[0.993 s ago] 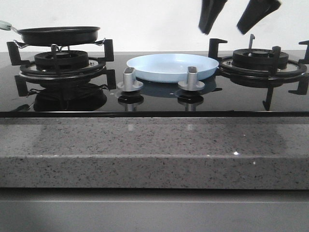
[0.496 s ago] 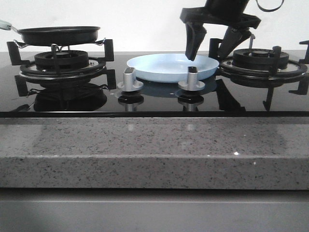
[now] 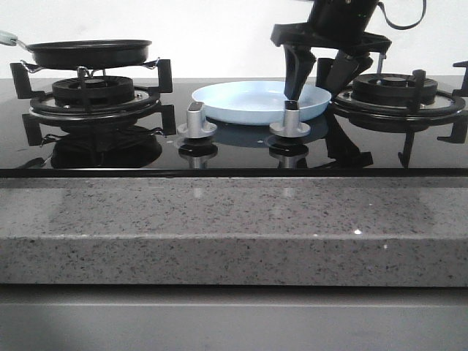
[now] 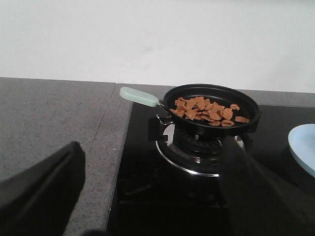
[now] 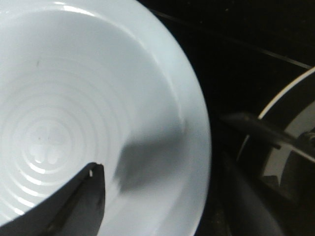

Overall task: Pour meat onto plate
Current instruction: 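Lower the right gripper to the rim of the light blue plate, then grasp the plate rim with the right gripper and lift it up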

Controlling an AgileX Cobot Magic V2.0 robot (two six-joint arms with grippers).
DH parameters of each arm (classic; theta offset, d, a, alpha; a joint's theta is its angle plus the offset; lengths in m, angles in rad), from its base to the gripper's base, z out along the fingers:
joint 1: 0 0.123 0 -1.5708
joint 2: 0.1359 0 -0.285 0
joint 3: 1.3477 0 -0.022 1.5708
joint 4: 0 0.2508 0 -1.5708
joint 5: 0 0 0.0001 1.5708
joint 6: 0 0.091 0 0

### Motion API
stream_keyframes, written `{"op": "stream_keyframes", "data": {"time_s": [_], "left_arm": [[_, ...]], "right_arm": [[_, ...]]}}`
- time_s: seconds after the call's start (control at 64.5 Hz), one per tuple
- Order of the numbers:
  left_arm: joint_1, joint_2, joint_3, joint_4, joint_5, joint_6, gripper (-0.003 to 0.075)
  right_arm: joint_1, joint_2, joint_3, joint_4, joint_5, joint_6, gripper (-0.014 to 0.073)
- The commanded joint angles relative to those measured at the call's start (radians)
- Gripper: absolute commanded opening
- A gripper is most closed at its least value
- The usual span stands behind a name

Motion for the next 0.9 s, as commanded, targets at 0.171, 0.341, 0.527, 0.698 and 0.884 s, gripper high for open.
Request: {"op": "stream_keyframes", "data": {"time_s": [0.171, 0.341, 0.527, 0.698, 0.884], "left_arm": [[-0.005, 0.006, -0.040, -0.002, -0.089, -0.010, 0.0543], [-0.005, 0.006, -0.040, -0.002, -0.089, -0.010, 0.0543], [-0.005, 0.006, -0.040, -0.002, -0.089, -0.010, 0.0543], [-0.005, 0.006, -0.040, -0.002, -0.089, -0.010, 0.0543], [-0.005, 0.006, -0.040, -0.002, -0.089, -0.010, 0.0542]], "right_arm": [[-0.005, -0.060, -0.034, 0.008, -0.006, -0.003, 0.0369], [-0.005, -0.060, -0.034, 0.008, 0.010, -0.003, 0.0094], [-0.005, -0.060, -0.034, 0.010, 0.024, -0.003, -0.0068], [-0.005, -0.060, -0.054, 0.015, 0.056, -0.003, -0.0065], [-0.005, -0.061, -0.169, 0.018, 0.106, -0.002, -0.0065]]}}
